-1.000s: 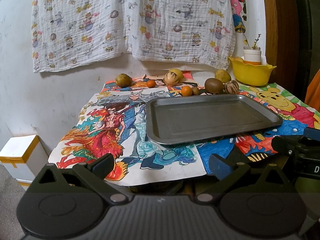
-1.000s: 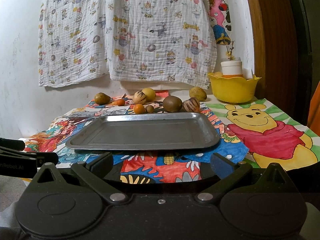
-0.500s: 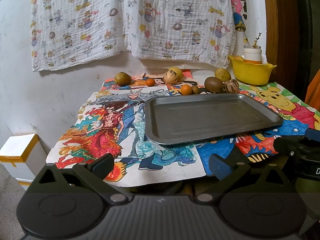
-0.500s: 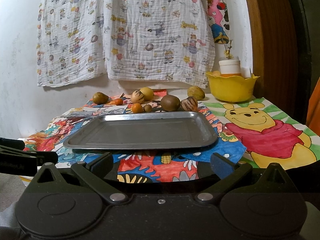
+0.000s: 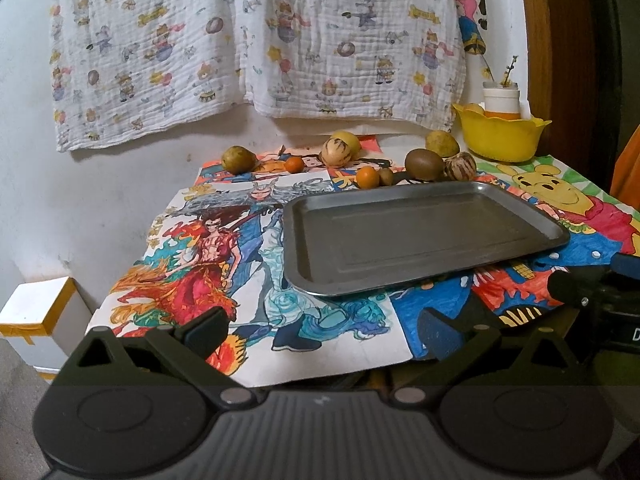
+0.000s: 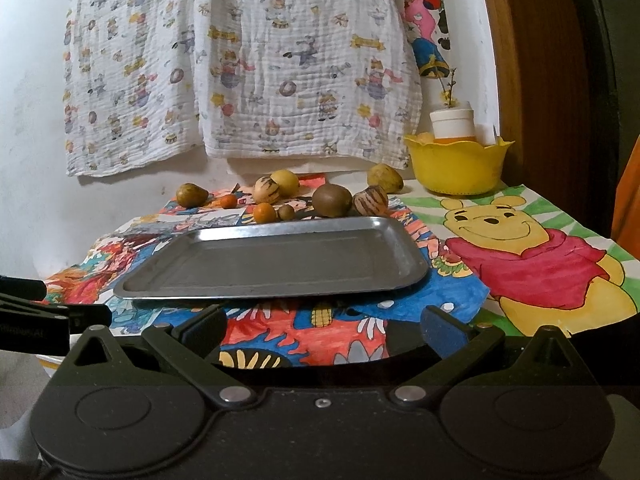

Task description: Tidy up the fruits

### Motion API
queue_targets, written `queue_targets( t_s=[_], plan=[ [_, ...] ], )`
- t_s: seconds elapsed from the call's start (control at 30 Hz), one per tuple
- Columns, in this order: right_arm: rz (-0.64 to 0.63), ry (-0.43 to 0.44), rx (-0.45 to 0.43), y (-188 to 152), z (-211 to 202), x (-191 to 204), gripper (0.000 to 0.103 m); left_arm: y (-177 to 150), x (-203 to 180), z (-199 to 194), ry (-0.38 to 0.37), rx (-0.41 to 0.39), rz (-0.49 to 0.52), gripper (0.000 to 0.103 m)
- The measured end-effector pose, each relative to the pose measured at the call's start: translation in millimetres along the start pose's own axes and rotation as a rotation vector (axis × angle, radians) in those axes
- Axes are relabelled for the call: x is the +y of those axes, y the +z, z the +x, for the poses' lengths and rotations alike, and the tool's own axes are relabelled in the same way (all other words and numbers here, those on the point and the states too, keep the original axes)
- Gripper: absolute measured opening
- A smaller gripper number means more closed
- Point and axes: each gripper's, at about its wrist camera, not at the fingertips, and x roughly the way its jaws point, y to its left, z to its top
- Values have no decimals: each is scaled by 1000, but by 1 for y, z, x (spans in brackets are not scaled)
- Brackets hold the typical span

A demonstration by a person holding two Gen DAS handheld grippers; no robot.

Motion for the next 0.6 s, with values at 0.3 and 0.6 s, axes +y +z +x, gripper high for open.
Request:
queue_targets(
  t_s=[0.3, 0.6],
  plan=[
    [11, 27, -22, 10, 13, -2, 103, 12, 3, 12, 0, 7, 15, 103],
    [-48, 36, -10, 34, 45, 4, 103, 35, 22, 36, -32, 38, -22, 103]
  ],
)
